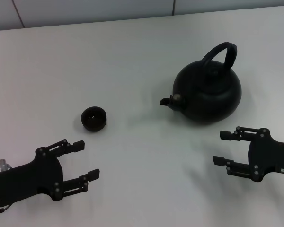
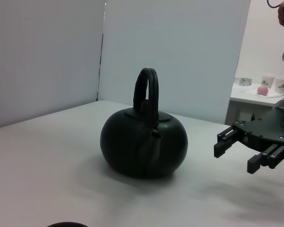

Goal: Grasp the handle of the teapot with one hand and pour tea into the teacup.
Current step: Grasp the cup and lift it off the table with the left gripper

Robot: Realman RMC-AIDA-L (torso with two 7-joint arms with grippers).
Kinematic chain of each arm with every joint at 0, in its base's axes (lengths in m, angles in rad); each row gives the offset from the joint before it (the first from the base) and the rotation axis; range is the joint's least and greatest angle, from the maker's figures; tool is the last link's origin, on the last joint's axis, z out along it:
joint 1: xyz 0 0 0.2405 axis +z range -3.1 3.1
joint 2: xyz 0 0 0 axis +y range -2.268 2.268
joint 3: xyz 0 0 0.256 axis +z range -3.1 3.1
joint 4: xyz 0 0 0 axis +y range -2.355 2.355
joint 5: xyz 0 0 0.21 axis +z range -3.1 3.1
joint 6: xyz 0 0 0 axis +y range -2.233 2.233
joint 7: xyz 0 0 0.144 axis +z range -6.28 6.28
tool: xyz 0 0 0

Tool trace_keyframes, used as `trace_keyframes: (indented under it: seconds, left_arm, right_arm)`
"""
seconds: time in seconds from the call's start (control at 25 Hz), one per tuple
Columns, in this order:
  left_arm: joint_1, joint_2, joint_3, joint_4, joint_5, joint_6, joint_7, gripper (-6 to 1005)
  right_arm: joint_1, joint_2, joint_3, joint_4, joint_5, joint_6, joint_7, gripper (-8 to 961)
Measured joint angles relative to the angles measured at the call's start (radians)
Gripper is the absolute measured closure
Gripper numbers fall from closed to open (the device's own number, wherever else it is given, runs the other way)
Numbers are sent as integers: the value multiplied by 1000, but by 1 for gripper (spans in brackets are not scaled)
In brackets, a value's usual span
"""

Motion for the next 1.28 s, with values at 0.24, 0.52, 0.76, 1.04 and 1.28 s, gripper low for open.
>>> trace_keyframes:
  seconds: [0.24,0.52,0.76,1.04,1.28]
  left_arm:
    - [0,-2,-2,0,0,1,0,204]
    - [-2,-3,-2,0,-2,3,-1,206]
    - [2,-10,-19,-1,-11,-2,2,207]
    - [5,-20,-222,-52,-70,-42,67,208]
    - [-1,-18,-294,-102,-75,-55,141,209]
  right_arm:
    - [1,0,0,0,-1,1,-9,324]
    - [6,2,0,1,-2,2,-14,324]
    - [11,4,2,2,-2,2,-14,325]
    - [25,6,4,9,-2,11,-14,325]
    - [35,8,10,9,-1,11,-10,326]
